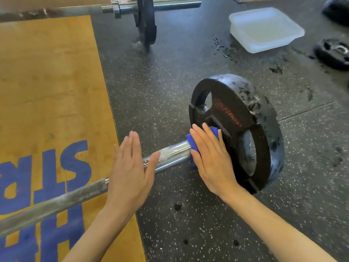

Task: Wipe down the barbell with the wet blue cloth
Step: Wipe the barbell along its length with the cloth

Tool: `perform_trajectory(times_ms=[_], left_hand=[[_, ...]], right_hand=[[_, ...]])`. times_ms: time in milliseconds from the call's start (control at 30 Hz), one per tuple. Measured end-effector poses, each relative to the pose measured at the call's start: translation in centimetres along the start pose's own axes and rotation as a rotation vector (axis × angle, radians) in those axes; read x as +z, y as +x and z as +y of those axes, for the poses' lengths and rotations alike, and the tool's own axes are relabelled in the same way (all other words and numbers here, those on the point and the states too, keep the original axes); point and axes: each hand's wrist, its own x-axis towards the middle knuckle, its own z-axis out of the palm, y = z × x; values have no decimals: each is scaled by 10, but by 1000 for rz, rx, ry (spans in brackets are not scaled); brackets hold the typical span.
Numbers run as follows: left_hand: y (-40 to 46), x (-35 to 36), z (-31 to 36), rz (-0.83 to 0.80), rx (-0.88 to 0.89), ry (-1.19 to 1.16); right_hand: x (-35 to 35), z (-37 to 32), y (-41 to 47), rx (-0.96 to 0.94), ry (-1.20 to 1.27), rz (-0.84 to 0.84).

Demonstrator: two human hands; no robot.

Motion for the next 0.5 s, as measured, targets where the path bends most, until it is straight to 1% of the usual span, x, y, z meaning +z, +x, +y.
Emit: perform_trajectory(times_ms=[67,133,200,333,433,500], left_hand=[[3,0,-3,-9,20,18],[4,-1,-4,-22,45,18],[3,-3,-5,-34,76,41],[2,-5,-6,-36,118,93],[0,-4,-6,-16,137,112],[-1,-2,-7,0,145,110]], right_hand=[[-3,-6,2,17,-113,-3],[-6,-7,1,-7,-230,-27],[-11,-5,1,-31,-260,-53],[-11,-12,-6,33,-91,-85],[-6,-15,-15,82,23,-44],[-4,-13,-8,84,53,-31]])
